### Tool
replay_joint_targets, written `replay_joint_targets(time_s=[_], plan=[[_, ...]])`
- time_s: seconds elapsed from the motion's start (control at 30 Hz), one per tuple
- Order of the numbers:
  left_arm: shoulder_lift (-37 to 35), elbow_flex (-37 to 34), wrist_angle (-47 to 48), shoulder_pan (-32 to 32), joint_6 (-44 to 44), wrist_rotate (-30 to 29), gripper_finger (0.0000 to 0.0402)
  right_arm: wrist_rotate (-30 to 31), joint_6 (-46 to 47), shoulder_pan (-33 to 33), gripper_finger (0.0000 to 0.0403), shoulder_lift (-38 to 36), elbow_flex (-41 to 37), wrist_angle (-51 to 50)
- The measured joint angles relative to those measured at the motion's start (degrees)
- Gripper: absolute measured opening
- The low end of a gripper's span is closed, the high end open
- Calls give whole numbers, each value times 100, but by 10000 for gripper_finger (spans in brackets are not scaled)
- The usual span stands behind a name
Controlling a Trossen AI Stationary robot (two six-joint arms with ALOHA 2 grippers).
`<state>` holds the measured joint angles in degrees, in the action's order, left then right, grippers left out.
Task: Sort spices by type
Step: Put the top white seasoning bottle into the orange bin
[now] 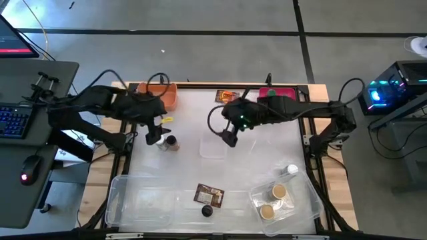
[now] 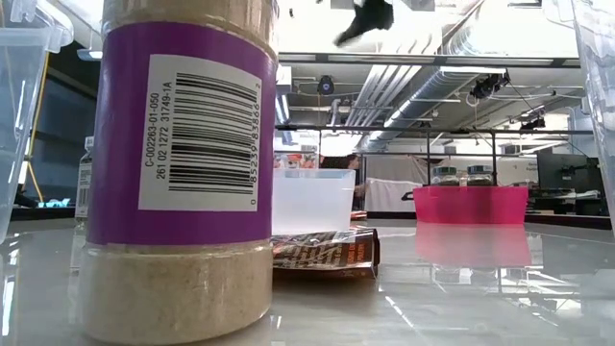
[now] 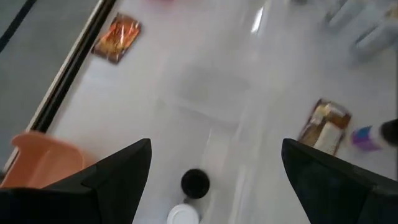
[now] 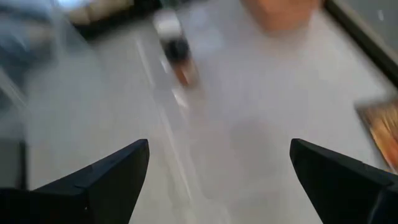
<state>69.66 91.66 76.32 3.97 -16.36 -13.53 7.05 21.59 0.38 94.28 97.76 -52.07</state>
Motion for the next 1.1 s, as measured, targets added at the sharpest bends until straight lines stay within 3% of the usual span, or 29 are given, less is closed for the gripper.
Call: replay_joint_targets(time_s=[0.23,0.43,0.6,0.77,1.1], plan=[[114,-160,1385,-27,-446,216,346,122,308,221,385,-484,-856,-1044],[-469,-1626,318,-27,-452,979,346,136,1201,584,385,-1177,-2204,-434],[-379,-2557,166,-27,176,556,346,120,1984,894,385,-1648,-3069,637],[-90,-2886,157,-112,811,367,346,138,2351,1111,385,-1799,-3380,1406],[17,-3263,-263,-404,1909,547,346,463,2353,1291,385,-1745,-3386,1608]])
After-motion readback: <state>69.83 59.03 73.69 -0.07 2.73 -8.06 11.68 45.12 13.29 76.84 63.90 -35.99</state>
